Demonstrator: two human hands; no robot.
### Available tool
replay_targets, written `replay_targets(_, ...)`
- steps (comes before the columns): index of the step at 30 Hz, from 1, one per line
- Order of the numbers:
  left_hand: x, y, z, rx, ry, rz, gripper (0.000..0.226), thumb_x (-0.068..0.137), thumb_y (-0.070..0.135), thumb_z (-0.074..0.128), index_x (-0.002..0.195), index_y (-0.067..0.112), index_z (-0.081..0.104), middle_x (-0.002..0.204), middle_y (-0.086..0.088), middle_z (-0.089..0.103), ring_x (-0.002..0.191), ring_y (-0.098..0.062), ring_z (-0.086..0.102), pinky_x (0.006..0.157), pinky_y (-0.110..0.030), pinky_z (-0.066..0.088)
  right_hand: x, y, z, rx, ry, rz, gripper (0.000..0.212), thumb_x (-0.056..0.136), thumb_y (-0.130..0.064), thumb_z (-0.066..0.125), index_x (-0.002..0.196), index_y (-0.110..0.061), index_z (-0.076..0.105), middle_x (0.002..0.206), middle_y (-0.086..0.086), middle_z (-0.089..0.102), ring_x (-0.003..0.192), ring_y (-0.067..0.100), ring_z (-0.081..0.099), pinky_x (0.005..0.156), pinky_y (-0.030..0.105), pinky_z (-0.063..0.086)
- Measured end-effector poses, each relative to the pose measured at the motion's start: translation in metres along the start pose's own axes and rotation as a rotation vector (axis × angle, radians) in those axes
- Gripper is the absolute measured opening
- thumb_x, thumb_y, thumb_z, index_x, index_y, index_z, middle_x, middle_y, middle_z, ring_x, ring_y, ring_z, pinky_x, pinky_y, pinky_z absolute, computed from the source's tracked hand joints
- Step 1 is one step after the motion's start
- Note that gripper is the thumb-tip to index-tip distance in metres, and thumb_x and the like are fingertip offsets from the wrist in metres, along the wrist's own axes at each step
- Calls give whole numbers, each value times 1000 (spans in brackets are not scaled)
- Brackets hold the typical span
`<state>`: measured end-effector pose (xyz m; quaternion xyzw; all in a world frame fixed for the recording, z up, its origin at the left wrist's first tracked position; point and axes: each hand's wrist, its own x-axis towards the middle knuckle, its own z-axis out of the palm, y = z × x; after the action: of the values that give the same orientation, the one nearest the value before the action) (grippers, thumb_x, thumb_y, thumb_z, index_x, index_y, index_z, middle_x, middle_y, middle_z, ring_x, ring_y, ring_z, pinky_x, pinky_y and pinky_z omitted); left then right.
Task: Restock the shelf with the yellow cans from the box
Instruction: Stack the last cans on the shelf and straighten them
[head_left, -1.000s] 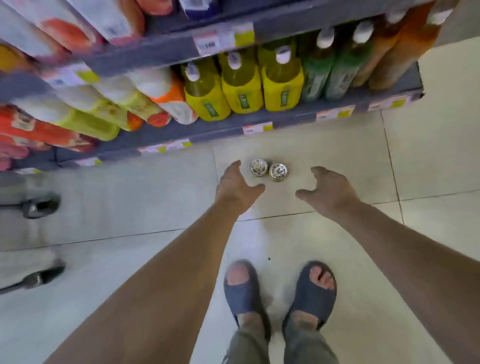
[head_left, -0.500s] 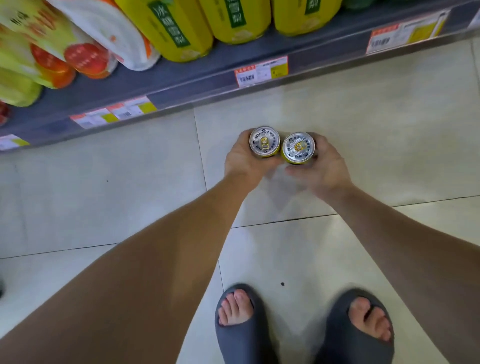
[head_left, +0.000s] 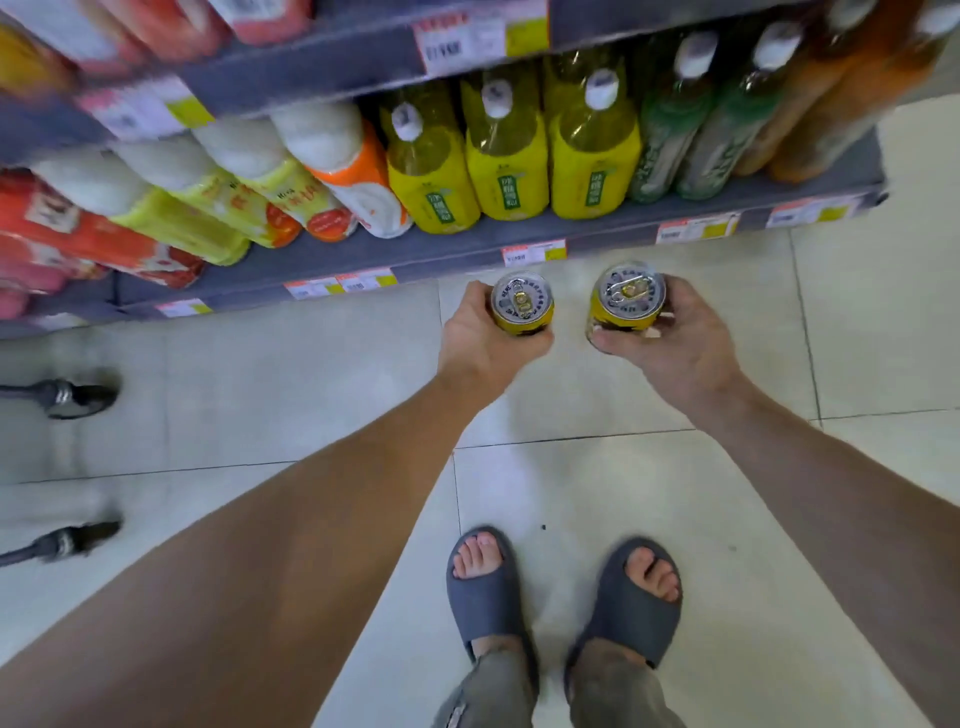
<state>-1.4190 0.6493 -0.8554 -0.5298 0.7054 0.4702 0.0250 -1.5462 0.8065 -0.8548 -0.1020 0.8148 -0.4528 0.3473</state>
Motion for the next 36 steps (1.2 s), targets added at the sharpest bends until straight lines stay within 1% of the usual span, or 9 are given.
replay_targets(3, -59, 72, -58, -64, 28, 29, 56, 65, 44, 92, 107, 29, 57, 96, 15, 70, 92, -7, 68, 78, -24, 56, -46, -98, -48, -75, -24, -77, 56, 63, -35, 91, 111, -36, 62, 104, -17, 72, 98, 3, 66, 90, 25, 51)
replay_targets(8, -164, 189, -169, -161, 34, 94, 51, 67, 36, 90, 108, 29, 59, 94, 18, 70, 90, -2, 69, 82, -19, 55, -139, -272, -120, -87, -73, -173, 54, 69, -24, 90, 110, -42, 60, 103, -23, 69, 97, -6, 63, 84, 12, 46)
replay_targets(11, -218, 253, -235, -201, 50, 151, 44, 68, 27, 89, 100, 33, 58, 93, 15, 73, 83, 2, 69, 81, -22, 56, -186, -363, -151, -76, -106, -232, 52, 70, -13, 89, 108, -34, 60, 101, -20, 68, 89, -12, 62, 76, 4, 43)
replay_targets(17, -303, 360, -353, -238, 129, 332, 51, 67, 24, 85, 110, 29, 59, 97, 10, 75, 92, -11, 73, 87, -35, 59, -258, -510, -197, -63, -130, -370, 51, 71, -8, 87, 111, -27, 61, 100, -13, 71, 80, -13, 62, 76, 9, 50)
replay_targets(21, -350, 413, -419, -271, 159, 464, 44, 79, 12, 83, 117, 19, 61, 95, 11, 76, 81, 5, 69, 78, -16, 51, -291, -588, -215, -54, -132, -481, 58, 67, -28, 87, 120, -27, 63, 109, -9, 73, 100, 9, 68, 94, 33, 54)
replay_targets(24, -375, 439, -466, -292, 190, 538, 44, 81, 20, 87, 117, 20, 62, 99, 9, 76, 85, 3, 70, 79, -17, 54, -316, -639, -223, -44, -162, -582, 50, 77, -27, 84, 122, -28, 61, 110, -10, 72, 98, 6, 67, 86, 27, 53)
replay_targets(28, -408, 465, -519, -328, 298, 589, 35, 84, 27, 84, 112, 19, 63, 97, -1, 75, 74, -1, 69, 65, -24, 56, -348, -697, -227, -58, -188, -682, 40, 83, -38, 77, 119, -33, 60, 107, -14, 70, 95, 3, 66, 78, 23, 51)
replay_targets(31, -428, 473, -553, -361, 379, 629, 32, 84, 32, 84, 109, 27, 65, 101, 5, 75, 87, -2, 71, 78, -18, 56, -370, -731, -224, -62, -212, -751, 37, 85, -43, 74, 118, -35, 59, 108, -17, 68, 96, 1, 64, 77, 22, 49)
replay_targets(36, -441, 471, -607, -402, 417, 670, 37, 83, 39, 84, 114, 31, 66, 106, 9, 76, 97, -6, 72, 89, -29, 57, -393, -778, -203, -42, -238, -844, 39, 82, -43, 76, 118, -36, 61, 106, -17, 70, 96, 1, 67, 80, 23, 53)
